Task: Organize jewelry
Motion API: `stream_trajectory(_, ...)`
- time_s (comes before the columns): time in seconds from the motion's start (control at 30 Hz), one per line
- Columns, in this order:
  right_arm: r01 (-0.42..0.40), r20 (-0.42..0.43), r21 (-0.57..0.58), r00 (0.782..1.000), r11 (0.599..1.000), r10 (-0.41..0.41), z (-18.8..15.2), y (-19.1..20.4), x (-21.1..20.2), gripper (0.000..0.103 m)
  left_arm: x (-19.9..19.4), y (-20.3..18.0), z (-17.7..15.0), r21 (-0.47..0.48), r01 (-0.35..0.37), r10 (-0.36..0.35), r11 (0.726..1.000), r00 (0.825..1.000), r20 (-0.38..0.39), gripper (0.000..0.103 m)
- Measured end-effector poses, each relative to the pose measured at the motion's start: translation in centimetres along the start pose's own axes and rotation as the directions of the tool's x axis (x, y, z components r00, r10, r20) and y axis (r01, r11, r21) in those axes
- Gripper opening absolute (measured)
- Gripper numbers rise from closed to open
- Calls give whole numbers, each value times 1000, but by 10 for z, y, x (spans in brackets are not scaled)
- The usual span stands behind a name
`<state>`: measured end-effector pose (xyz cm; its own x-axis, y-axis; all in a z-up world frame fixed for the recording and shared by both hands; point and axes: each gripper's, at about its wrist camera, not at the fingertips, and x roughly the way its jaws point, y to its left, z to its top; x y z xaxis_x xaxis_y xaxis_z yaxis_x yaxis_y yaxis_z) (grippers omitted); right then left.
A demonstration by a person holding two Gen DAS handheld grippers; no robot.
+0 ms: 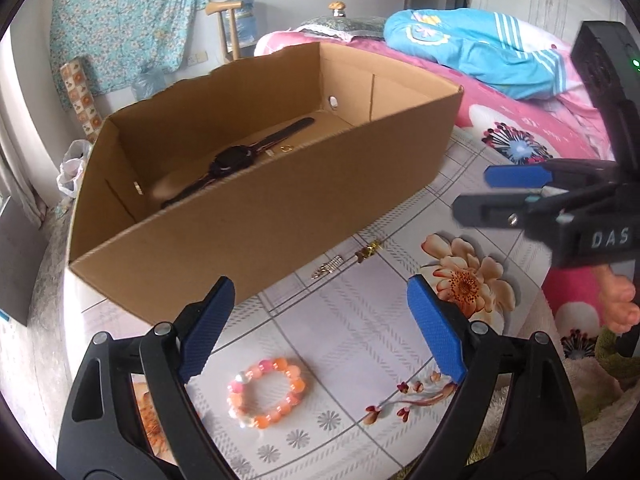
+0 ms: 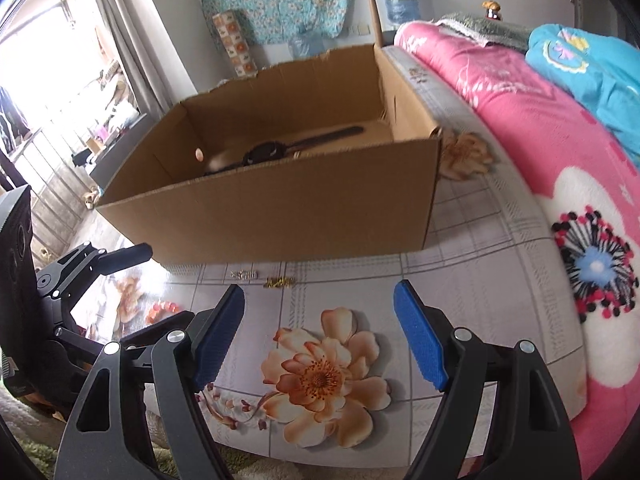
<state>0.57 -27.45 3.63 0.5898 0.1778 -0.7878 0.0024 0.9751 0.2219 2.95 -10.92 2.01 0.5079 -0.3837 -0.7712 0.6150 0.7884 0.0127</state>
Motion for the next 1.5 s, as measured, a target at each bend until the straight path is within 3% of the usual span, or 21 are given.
stream_trajectory(0.07,-7,-15,-5,1000,1000,7,-1,2,6,75,5,-2,-2,17,0,0,1000,1000,5,81)
stream_trajectory(0.33,-37,-58,-48,998,998,34,1,11,31,56,24,-4,-4,78,9,-7,997,1000,-21,50)
stream_trajectory(0.7,-54,-89,-149,995,987,41,8,29,56,23,39,-5,-2,90,41,-37,995,998,-44,26)
stream_trajectory(0.83,-49,-99,-184,995,982,32,9,34,65,21,43,-7,-3,95,54,-49,994,997,-59,21)
stream_trajectory(1.23,-44,-132,-235,991,971,13,6,39,76,5,47,-5,-4,86,64,-58,994,996,-72,20)
stream_trajectory(1.5,-81,-144,-132,988,988,62,-3,21,57,3,48,-5,-4,87,66,-58,994,995,-82,20)
